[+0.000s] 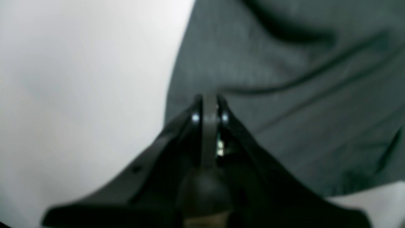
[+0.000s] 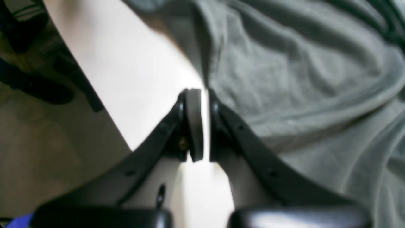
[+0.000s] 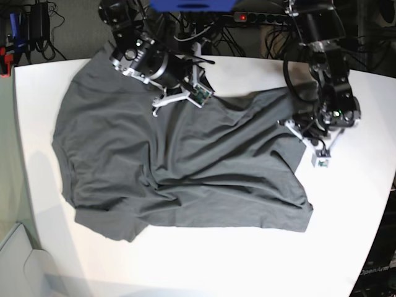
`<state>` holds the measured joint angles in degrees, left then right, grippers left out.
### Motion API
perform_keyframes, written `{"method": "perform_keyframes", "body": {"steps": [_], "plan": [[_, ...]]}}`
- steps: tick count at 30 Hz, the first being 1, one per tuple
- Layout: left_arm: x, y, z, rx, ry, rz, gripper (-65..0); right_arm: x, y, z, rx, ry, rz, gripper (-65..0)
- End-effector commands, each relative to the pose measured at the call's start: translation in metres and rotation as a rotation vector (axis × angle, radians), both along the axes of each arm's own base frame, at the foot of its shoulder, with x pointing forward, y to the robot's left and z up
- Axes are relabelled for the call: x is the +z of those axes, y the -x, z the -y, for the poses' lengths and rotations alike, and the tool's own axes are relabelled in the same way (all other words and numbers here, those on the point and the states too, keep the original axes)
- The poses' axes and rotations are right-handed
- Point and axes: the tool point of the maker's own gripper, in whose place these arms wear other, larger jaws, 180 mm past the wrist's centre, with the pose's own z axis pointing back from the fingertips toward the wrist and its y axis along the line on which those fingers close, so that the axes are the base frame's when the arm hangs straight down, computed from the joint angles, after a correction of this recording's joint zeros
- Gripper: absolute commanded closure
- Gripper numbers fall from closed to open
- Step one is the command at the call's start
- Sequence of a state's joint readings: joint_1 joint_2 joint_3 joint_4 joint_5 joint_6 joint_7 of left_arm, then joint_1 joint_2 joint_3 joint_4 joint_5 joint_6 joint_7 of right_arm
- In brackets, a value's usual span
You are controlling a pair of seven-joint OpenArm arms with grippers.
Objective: Layout the t-shirt on the table in an organized manner, then fold the t-shirt properly
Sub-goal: 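Pull the shirt corners apart with both grippers to flatten it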
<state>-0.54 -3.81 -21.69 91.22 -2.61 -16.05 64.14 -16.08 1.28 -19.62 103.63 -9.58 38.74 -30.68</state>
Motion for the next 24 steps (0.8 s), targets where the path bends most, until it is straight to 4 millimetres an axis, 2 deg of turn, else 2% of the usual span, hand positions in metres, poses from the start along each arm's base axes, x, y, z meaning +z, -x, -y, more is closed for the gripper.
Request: {"method": "perform_keyframes", "body": {"steps": [1,3,8,14,18,20,24], "plan": [[0.011,-0.008,-0.002,0.002,-0.005,0.044,-0.3,0.011,-0.004,-0.003,0.001,-0.034,0.028,-3.7],[0.002,0.003,-0.002,0.002,-0.007,0.014,-0.3,0.012,-0.005,-0.003,0.0,-0.034,0.03,-3.7],[-0.02,0.037,-0.01,0.013,-0.025,-0.048,-0.3,0.012,-0.013,0.013,-0.051,-0.022,0.036,-3.7],[-0.04,0.09,-0.043,0.033,-0.085,-0.123,-0.3,0.02,-0.026,0.034,-0.112,-0.008,0.071,-3.7],[-0.042,0.121,-0.073,0.118,-0.113,-0.152,-0.3,0.021,-0.029,0.038,-0.123,-0.006,0.076,-3.7],[-0.038,0.128,-0.088,0.143,-0.136,-0.157,-0.3,0.021,-0.029,0.038,-0.123,-0.006,0.076,-3.7],[-0.036,0.136,-0.1,0.165,-0.155,-0.166,-0.3,0.021,-0.029,0.038,-0.123,-0.006,0.076,-3.7]]}}
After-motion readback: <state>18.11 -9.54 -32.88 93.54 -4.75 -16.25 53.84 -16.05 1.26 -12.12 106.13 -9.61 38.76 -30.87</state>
